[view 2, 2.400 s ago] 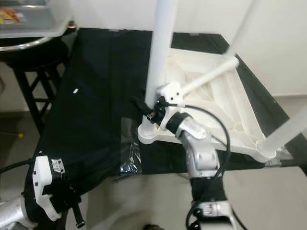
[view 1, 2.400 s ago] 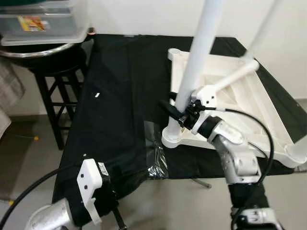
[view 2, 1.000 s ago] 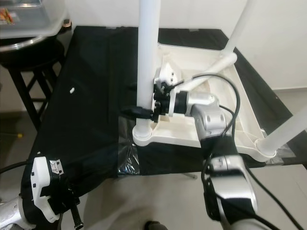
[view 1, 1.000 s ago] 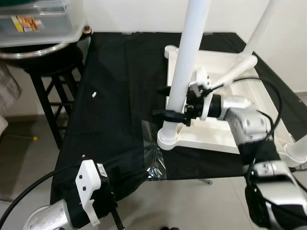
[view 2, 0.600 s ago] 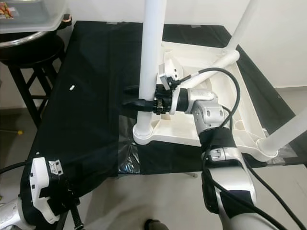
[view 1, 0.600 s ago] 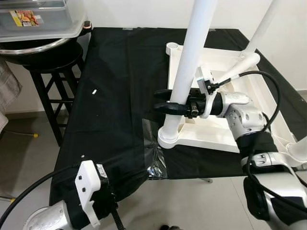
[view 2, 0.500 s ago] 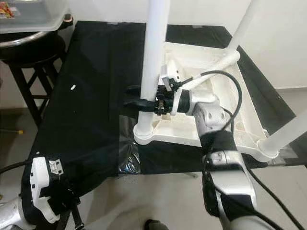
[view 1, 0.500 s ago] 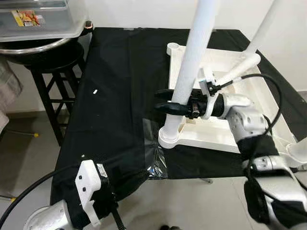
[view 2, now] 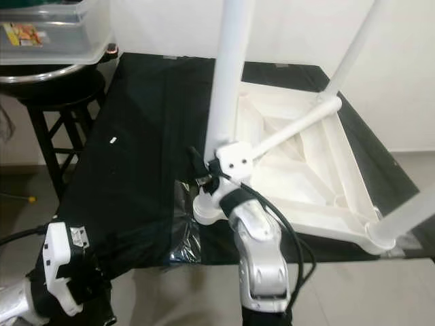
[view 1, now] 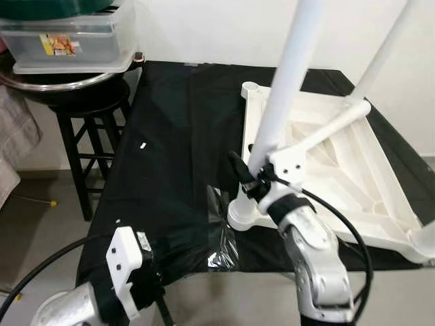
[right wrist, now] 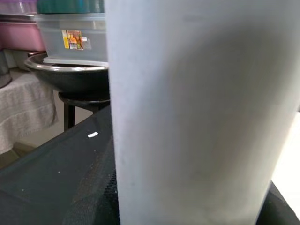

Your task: Building children table

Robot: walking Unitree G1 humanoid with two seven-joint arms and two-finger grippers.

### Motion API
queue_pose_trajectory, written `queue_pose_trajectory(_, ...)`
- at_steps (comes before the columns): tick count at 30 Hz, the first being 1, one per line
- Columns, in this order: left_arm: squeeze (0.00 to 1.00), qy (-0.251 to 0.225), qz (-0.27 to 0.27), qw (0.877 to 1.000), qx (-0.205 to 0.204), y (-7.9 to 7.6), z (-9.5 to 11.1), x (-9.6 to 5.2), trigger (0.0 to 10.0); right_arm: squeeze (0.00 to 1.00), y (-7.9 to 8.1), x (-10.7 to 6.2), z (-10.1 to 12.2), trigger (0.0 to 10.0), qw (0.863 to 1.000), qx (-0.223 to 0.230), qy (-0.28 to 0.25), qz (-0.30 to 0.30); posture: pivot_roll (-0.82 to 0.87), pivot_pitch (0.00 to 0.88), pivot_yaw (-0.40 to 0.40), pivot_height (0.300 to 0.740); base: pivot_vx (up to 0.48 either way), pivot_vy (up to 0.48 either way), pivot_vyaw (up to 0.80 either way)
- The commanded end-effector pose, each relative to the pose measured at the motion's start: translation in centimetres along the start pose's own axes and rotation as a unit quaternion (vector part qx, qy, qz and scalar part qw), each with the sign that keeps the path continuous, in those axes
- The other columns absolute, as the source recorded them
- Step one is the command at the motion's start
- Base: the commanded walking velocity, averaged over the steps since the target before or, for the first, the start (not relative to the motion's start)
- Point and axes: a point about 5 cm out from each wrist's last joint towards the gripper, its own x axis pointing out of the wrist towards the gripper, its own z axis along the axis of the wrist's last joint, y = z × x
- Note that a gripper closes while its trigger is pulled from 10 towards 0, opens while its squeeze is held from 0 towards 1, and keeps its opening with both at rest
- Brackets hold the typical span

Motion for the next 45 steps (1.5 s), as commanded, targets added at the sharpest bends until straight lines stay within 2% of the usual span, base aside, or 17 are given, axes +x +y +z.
queue_pose_trajectory(1,0.0,0.0,-0.004,1.0,-0.01,-0.1,-0.3,0.0,10.0,0.0,-0.8,-0.4,-3.2,10.0,0.996,-0.016,0.086,-0.019,0.05,0.156,-0.07,0.74,0.0,0.0,0.0)
queue_pose_trajectory(4,0.0,0.0,-0.003,1.0,-0.009,0.0,-0.2,-0.1,10.0,0.0,-0.8,-0.3,-2.5,10.0,0.996,-0.013,0.08,-0.024,0.05,0.158,-0.07,0.74,0.0,0.0,0.0)
queue_pose_trajectory(5,0.0,0.0,-0.003,1.0,-0.008,0.0,-0.2,-0.1,10.0,1.0,-0.9,-0.1,-2.1,10.0,0.997,-0.003,0.073,-0.02,0.05,0.16,-0.07,0.74,0.0,0.0,0.0)
queue_pose_trajectory(10,0.0,0.0,-0.003,1.0,-0.007,0.0,-0.2,0.0,10.0,1.0,-1.1,1.0,-0.3,10.0,0.998,0.016,0.04,0.045,0.04,0.163,-0.07,0.74,0.0,0.0,0.0)
queue_pose_trajectory(13,0.0,-0.001,-0.004,1.0,-0.008,-0.1,-0.2,0.1,10.0,1.0,-1.1,1.8,0.8,10.0,0.978,-0.029,0.021,0.204,0.05,0.169,-0.071,0.74,0.0,0.0,0.0)
queue_pose_trajectory(14,0.0,-0.002,-0.005,1.0,-0.008,-0.1,-0.1,0.1,10.0,0.22,-1.5,2.0,1.2,10.0,0.97,-0.039,0.013,0.24,0.05,0.171,-0.073,0.74,0.0,0.0,0.0)
queue_pose_trajectory(15,0.0,-0.002,-0.005,1.0,-0.008,-0.1,-0.1,0.1,10.0,0.22,-1.5,2.0,1.2,10.0,0.97,-0.039,0.013,0.24,0.05,0.171,-0.073,0.74,0.0,0.0,0.0)
queue_pose_trajectory(16,0.0,-0.004,-0.005,1.0,-0.007,-0.2,0.0,0.1,10.0,0.0,-2.6,2.7,1.5,10.0,0.959,-0.049,0.013,0.28,0.05,0.177,-0.074,0.74,0.0,0.0,0.0)
queue_pose_trajectory(20,0.0,-0.002,-0.003,1.0,-0.009,-0.5,0.1,0.0,10.0,0.0,-4.2,3.9,1.7,10.0,0.942,-0.081,0.028,0.324,0.07,0.189,-0.077,0.74,0.0,0.0,0.0)
queue_pose_trajectory(23,0.0,-0.002,-0.002,1.0,-0.01,-0.5,0.1,-0.1,10.0,0.0,-4.4,4.1,1.7,10.0,0.939,-0.084,0.03,0.331,0.07,0.189,-0.077,0.74,0.0,0.0,0.0)
queue_pose_trajectory(31,0.0,0.007,0.011,1.0,-0.013,-1.1,0.5,-0.9,10.0,0.0,-5.7,6.1,3.5,10.0,0.903,-0.04,0.021,0.428,0.11,0.237,-0.091,0.74,0.0,0.0,0.0)
queue_pose_trajectory(32,0.0,0.009,0.015,1.0,-0.013,-1.1,0.6,-1.1,10.0,0.0,-6.0,6.2,3.5,7.8,0.894,-0.025,0.023,0.447,0.12,0.242,-0.094,0.74,0.0,0.0,0.0)
queue_pose_trajectory(34,0.0,0.011,0.017,1.0,-0.013,-1.2,0.6,-1.2,10.0,0.0,-6.2,6.3,3.4,7.8,0.887,-0.015,0.023,0.461,0.12,0.244,-0.095,0.74,0.0,0.0,0.0)
queue_pose_trajectory(35,0.0,0.012,0.021,1.0,-0.013,-1.2,0.6,-1.3,10.0,0.0,-6.4,6.3,3.3,0.0,0.878,-0.006,0.029,0.478,0.12,0.246,-0.097,0.74,0.0,0.0,0.0)
queue_pose_trajectory(39,0.0,0.011,0.03,0.999,-0.01,-1.0,0.7,-1.5,10.0,0.0,-6.8,5.9,2.8,0.0,0.861,0.011,0.043,0.507,0.12,0.24,-0.101,0.74,0.0,0.0,0.0)
queue_pose_trajectory(44,0.0,0.011,0.034,0.999,-0.008,-0.8,0.7,-1.5,10.0,0.0,-7.2,5.6,2.3,0.0,0.856,0.02,0.047,0.514,0.11,0.231,-0.103,0.74,0.0,0.0,0.0)
queue_pose_trajectory(45,0.0,0.009,0.036,0.999,-0.006,-0.7,0.7,-1.4,10.0,0.0,-7.4,5.3,2.0,0.0,0.862,0.023,0.046,0.504,0.11,0.225,-0.107,0.74,0.0,0.0,0.0)
